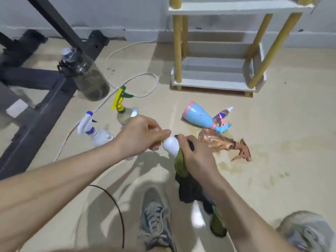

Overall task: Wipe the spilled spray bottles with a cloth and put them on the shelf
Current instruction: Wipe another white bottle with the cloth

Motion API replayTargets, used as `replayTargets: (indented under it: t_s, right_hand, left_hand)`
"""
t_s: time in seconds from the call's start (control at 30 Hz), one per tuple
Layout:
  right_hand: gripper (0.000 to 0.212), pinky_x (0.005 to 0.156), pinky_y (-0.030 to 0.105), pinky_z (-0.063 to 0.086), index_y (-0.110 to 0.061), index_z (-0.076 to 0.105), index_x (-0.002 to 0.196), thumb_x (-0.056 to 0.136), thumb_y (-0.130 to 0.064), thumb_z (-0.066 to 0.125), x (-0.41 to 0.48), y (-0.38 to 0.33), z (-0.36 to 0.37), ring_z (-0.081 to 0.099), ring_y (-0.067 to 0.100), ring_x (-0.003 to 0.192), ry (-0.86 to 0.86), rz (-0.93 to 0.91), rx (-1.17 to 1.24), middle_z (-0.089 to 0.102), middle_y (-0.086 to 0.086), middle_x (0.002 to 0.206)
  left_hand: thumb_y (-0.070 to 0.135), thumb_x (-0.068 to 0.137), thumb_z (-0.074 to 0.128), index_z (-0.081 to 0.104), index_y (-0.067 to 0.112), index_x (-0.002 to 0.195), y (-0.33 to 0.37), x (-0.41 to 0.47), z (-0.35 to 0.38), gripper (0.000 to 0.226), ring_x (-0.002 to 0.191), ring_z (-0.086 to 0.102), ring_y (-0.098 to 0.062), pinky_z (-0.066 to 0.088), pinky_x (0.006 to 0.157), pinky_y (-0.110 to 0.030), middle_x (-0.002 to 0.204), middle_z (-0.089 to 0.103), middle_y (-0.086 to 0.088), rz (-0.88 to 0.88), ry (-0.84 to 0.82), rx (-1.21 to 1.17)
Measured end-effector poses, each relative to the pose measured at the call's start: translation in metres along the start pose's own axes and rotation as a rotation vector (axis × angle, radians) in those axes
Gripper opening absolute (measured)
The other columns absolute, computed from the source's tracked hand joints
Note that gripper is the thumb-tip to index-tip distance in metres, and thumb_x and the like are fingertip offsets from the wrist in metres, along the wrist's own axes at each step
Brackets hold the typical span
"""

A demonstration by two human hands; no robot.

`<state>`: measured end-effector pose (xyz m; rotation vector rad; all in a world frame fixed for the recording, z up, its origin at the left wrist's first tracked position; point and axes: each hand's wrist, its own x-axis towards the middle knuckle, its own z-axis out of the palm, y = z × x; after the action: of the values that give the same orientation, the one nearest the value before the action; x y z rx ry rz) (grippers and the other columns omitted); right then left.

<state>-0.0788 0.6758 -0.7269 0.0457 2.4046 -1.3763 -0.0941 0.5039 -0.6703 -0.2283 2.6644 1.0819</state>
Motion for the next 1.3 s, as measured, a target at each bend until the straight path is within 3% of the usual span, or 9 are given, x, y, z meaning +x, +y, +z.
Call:
replayTargets:
  t_s: [0.1, 0.3, 0.4, 0.5, 0.73, 0.97, 1.1, 1.17, 1.3]
  right_hand:
    - [0.033, 0.092, 0.045, 0.046, -0.032, 0.05, 0.119, 0.094, -0.052, 0.044, 0.011, 0.042, 0.046, 0.058, 0.018, 0.097, -0.041, -0.106, -0.118, 0.06, -0.009, 0.106]
    - [0.087, 0.115, 0.036, 0.024, -0.007, 0.004, 0.156, 0.088, -0.026, 0.056, 0.035, 0.095, 0.117, 0.024, 0.034, 0.145, -0.111, -0.162, -0.293, 0.017, 0.02, 0.16]
    - [0.059, 0.102, 0.021, 0.034, -0.031, 0.022, 0.151, 0.097, -0.025, 0.045, 0.058, 0.12, 0.127, 0.043, 0.015, 0.131, -0.138, -0.026, -0.179, 0.04, 0.002, 0.15]
    - [0.052, 0.074, 0.036, 0.051, -0.034, 0.038, 0.138, 0.088, -0.025, 0.05, 0.069, 0.13, 0.122, 0.062, 0.026, 0.095, -0.042, 0.005, -0.28, 0.062, 0.004, 0.11]
    - [0.079, 0.114, 0.045, 0.032, -0.017, 0.034, 0.15, 0.079, -0.003, 0.066, 0.044, 0.103, 0.155, 0.039, 0.023, 0.14, -0.023, -0.33, -0.373, 0.044, 0.005, 0.151]
    - [0.071, 0.115, 0.035, 0.029, -0.013, 0.033, 0.151, 0.085, 0.007, 0.049, 0.069, 0.149, 0.106, 0.028, 0.024, 0.147, -0.156, -0.127, -0.519, 0.035, 0.01, 0.156]
    - [0.057, 0.087, 0.006, 0.042, -0.013, 0.055, 0.132, 0.076, -0.002, 0.047, 0.064, 0.105, 0.109, 0.059, 0.001, 0.112, -0.106, -0.01, 0.068, 0.061, -0.003, 0.119]
    - [0.07, 0.092, 0.001, 0.035, -0.016, 0.044, 0.143, 0.072, -0.011, 0.046, 0.05, 0.09, 0.115, 0.049, -0.015, 0.11, -0.182, -0.148, 0.059, 0.053, -0.019, 0.124]
    - [0.067, 0.106, 0.036, 0.042, -0.014, 0.04, 0.146, 0.084, -0.013, 0.065, 0.042, 0.121, 0.122, 0.05, 0.017, 0.128, -0.229, -0.269, -0.204, 0.053, 0.001, 0.142]
  left_hand:
    - [0.036, 0.087, 0.068, 0.067, 0.006, 0.06, -0.042, 0.023, 0.037, 0.04, 0.057, 0.065, -0.022, 0.055, 0.066, -0.033, 0.053, 0.067, -0.004, -0.092, 0.049, -0.04]
    - [0.038, 0.083, 0.068, 0.066, 0.006, 0.062, -0.1, 0.053, 0.091, 0.039, 0.061, 0.069, -0.023, 0.058, 0.073, -0.039, 0.056, 0.069, -0.005, -0.289, 0.091, -0.166]
    - [0.036, 0.085, 0.067, 0.065, 0.009, 0.065, -0.119, 0.053, 0.104, 0.033, 0.065, 0.066, -0.026, 0.054, 0.071, -0.042, 0.06, 0.067, -0.005, -0.243, 0.117, -0.09]
    - [0.033, 0.086, 0.067, 0.066, 0.008, 0.069, -0.134, 0.05, 0.104, 0.03, 0.064, 0.066, -0.03, 0.054, 0.066, -0.045, 0.06, 0.067, -0.008, -0.241, 0.14, -0.121]
    - [0.027, 0.085, 0.064, 0.065, 0.008, 0.054, -0.148, 0.029, 0.118, 0.036, 0.055, 0.065, -0.026, 0.055, 0.062, -0.045, 0.051, 0.064, -0.006, -0.352, 0.122, -0.193]
    - [0.012, 0.079, 0.074, 0.077, 0.021, 0.085, -0.142, 0.006, 0.117, 0.011, 0.072, 0.062, -0.008, 0.041, 0.068, -0.004, 0.075, 0.071, 0.011, -0.241, 0.214, -0.19]
    - [0.001, 0.074, 0.07, 0.077, 0.012, 0.092, -0.154, -0.002, 0.123, 0.022, 0.085, 0.06, -0.005, 0.044, 0.078, -0.008, 0.093, 0.074, 0.0, 0.016, 0.267, -0.124]
    - [0.005, 0.071, 0.067, 0.074, 0.012, 0.08, -0.157, -0.003, 0.126, 0.014, 0.079, 0.06, -0.012, 0.05, 0.073, -0.027, 0.084, 0.071, 0.001, 0.102, 0.233, -0.032]
    - [0.011, 0.074, 0.062, 0.074, 0.011, 0.082, -0.162, -0.01, 0.127, 0.014, 0.082, 0.059, -0.013, 0.049, 0.075, -0.03, 0.087, 0.072, 0.0, 0.162, 0.27, 0.035]
